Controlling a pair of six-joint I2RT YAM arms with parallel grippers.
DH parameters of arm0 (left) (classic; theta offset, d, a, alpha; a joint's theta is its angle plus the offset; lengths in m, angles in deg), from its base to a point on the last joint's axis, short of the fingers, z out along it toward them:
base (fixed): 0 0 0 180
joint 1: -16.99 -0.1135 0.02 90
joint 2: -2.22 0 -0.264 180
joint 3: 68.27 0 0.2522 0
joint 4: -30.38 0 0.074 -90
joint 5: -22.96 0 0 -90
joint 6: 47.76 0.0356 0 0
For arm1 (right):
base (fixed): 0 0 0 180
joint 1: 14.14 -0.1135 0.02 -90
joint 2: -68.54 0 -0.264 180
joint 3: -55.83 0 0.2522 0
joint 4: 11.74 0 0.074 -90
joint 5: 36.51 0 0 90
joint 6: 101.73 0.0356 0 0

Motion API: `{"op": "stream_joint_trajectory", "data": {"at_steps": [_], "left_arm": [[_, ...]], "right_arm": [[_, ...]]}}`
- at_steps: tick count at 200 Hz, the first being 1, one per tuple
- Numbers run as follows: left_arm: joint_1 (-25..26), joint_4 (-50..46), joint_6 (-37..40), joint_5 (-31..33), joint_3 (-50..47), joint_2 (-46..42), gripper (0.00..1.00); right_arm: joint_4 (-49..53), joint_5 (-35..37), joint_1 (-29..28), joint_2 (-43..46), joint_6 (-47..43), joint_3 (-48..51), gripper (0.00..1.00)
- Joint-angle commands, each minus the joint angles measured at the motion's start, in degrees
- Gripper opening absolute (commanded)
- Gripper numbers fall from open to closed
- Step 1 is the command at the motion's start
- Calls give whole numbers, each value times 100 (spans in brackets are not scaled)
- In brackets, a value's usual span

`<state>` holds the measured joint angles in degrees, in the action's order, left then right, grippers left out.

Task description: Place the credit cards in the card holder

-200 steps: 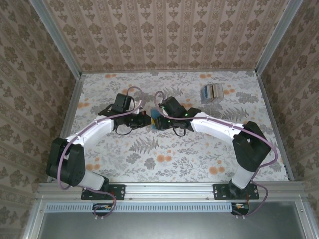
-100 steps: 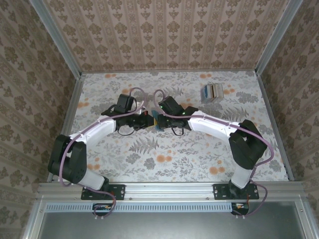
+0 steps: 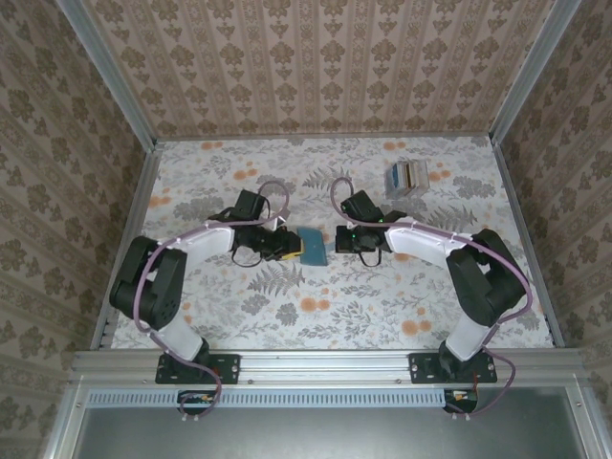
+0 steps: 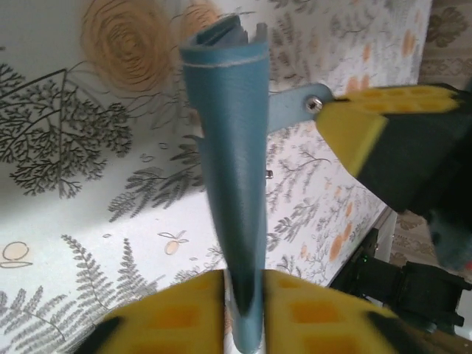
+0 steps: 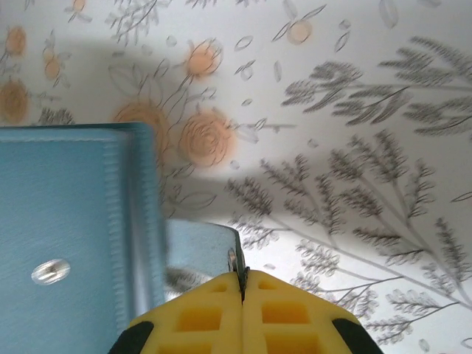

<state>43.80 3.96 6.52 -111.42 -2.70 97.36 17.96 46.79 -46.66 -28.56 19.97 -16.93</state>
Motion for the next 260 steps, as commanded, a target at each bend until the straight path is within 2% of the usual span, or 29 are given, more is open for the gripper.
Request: {"op": "stream_joint_trajectory", "data": {"at_steps": [1, 9, 20, 68, 144, 147, 163, 189, 225, 260], "left_arm": [[-31, 270, 167, -142, -13, 327, 49], [-26, 315, 238, -144, -7, 431, 54], [-27, 337, 314, -158, 30, 546, 56], [-27, 743, 210, -416, -14, 511, 58], [-26, 799, 223, -393, -189, 383, 62], [-173, 768, 260, -376, -188, 397, 62], [-241, 635, 257, -374, -134, 464, 62], [-252, 966, 111, -535, -276, 256, 63], [-343, 829, 147, -631, -178, 110, 67], [-309, 439, 324, -512, -43, 242, 67]], "right_arm": [[-369, -604, -27, 328, -11, 227, 0], [-529, -719, -26, 360, -6, 307, 0], [-592, -850, -27, 421, 22, 357, 0], [-1233, -1484, -36, 1041, 457, 616, 0], [-1981, -1686, -141, 1140, 732, 1012, 0], [-1993, -1688, -144, 1117, 731, 1013, 0], [-1918, -1765, -146, 1007, 762, 966, 0], [-2014, -1777, -187, 1103, 743, 1032, 0], [-1788, -1730, -192, 1165, 653, 872, 0], [-1694, -1763, -195, 1094, 649, 763, 0]]}}
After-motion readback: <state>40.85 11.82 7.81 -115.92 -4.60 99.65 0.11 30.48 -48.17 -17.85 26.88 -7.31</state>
